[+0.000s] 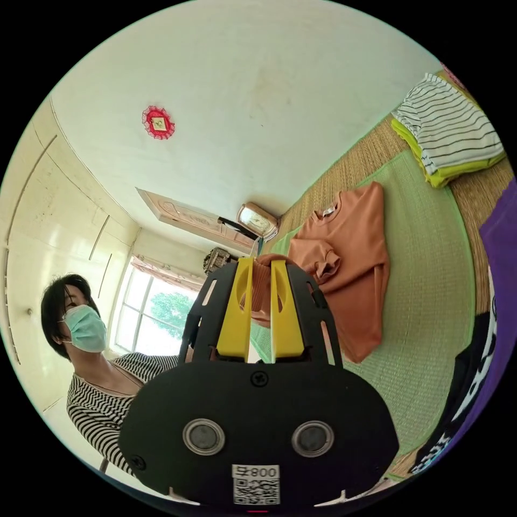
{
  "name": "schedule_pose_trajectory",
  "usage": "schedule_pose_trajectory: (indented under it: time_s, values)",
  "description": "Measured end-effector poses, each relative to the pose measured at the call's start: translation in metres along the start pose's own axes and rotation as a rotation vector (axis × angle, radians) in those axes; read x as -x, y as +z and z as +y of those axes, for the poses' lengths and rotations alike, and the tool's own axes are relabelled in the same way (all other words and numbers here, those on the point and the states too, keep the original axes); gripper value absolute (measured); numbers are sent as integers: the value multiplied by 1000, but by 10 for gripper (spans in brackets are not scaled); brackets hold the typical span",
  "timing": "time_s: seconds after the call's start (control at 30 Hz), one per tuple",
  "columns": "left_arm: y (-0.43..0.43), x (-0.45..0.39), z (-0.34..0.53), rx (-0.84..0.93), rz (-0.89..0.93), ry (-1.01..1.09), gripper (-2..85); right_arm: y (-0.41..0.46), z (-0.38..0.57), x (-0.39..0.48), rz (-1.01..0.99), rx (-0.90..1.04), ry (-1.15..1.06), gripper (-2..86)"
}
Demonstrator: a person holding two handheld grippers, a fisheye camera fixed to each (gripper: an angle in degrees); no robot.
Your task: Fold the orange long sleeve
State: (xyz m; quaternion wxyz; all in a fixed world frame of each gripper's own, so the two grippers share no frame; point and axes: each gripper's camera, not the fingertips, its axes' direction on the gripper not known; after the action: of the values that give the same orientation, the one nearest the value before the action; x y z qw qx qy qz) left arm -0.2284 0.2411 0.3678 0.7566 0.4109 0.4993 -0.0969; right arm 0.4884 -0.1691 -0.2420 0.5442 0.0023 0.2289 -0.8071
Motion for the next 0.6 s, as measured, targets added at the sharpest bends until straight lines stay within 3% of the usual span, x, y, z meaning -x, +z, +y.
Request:
schedule_pose_trajectory:
  time_s: [0.27,0.6]
  values:
    - [72,-3,-139,-19,-52,35,53,37,-114,-43,38,-42,4,57]
    - [142,13,-246,-30,-154,-1,53,89,-216,-114,112,-40,82,55]
